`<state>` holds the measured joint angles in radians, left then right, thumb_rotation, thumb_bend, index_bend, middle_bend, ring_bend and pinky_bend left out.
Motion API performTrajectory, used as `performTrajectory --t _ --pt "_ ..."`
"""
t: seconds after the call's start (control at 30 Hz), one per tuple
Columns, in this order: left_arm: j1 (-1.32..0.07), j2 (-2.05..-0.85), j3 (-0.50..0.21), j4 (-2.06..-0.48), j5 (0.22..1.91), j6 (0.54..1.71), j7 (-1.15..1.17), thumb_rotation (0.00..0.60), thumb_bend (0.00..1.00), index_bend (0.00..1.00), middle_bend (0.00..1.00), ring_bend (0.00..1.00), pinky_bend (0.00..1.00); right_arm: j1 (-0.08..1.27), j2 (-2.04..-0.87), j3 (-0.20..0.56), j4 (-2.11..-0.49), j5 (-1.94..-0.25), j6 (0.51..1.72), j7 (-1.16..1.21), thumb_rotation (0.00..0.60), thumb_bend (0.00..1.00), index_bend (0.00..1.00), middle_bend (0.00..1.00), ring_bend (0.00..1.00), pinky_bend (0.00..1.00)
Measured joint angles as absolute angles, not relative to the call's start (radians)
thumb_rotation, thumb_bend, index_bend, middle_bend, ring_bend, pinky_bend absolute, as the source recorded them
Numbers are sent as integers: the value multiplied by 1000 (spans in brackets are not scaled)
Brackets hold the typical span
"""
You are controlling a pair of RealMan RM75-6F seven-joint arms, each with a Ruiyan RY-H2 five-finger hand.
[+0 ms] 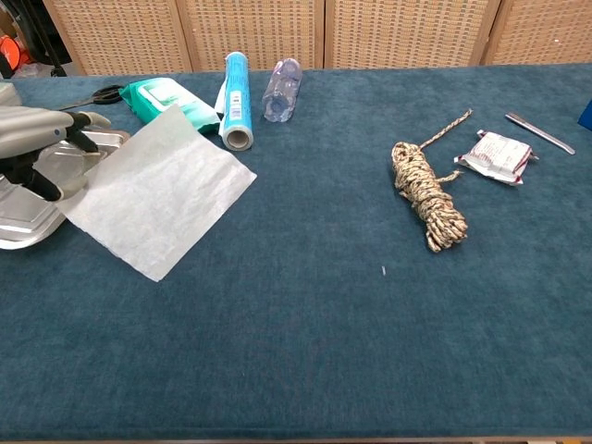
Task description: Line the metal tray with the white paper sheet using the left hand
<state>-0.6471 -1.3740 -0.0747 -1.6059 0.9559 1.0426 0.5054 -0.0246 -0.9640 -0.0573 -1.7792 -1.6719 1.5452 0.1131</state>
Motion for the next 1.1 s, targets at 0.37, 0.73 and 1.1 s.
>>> performTrajectory --t 0.37,0.73,1.1 --pt "-630 -1263 -90 -1688 939 1084 527 572 556 740 0 0 0 -24 -967 -59 -1782 -1676 1544 102 600 0 0 0 0 0" --pt "-612 -1124 -101 -1857 851 1165 624 571 556 754 0 0 0 -26 -964 -62 -1779 -1688 1550 112 600 0 0 0 0 0" --pt "-578 -1049 -104 -1888 825 1211 613 572 557 762 0 0 0 -29 -963 -65 -1778 -1696 1558 116 600 0 0 0 0 0"
